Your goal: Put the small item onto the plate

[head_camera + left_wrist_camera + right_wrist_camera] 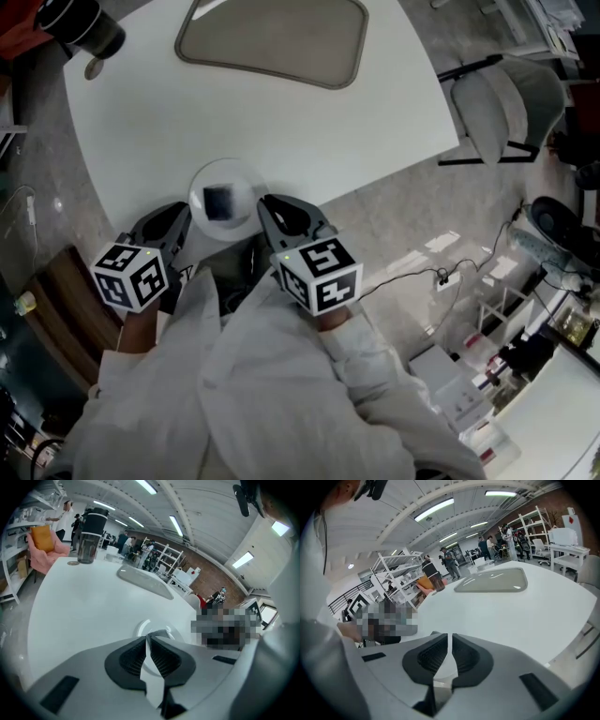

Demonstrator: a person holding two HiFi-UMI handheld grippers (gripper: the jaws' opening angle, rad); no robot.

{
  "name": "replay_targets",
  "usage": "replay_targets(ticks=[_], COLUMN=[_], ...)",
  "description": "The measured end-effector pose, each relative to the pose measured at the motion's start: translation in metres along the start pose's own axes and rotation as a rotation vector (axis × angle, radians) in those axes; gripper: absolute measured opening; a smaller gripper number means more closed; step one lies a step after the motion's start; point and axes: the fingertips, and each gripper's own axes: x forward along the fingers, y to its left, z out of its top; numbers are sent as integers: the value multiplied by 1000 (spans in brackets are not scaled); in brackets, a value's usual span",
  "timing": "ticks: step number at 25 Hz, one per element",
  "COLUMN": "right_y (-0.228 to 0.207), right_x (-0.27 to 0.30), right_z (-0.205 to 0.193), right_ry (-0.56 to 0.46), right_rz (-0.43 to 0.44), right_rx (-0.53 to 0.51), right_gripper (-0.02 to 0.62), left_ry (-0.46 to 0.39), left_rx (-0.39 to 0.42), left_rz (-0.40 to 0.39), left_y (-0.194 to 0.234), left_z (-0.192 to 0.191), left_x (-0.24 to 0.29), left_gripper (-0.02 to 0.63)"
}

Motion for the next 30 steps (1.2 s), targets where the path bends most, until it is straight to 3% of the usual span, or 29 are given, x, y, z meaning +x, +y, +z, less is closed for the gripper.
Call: replay_targets(ticks=[5,14,21,30], right_y=[-3,-9,-10,-21], right_x=[2,7,15,16], right_z=[-11,-22,-36,-43], right_ry=[29,65,125,154], right_rz=[-9,-21,-2,-33], right_rx=[11,36,72,139], right_gripper=[18,22,121,153], left_ry=[23,56,80,103], left_rx=[-22,-54,-65,-111], left_rz=[18,18,15,-1], left_y=[6,8,9,4], left_z=[-11,-21,-26,-33], left_x=[3,11,15,19], left_gripper=[18,93,107,112])
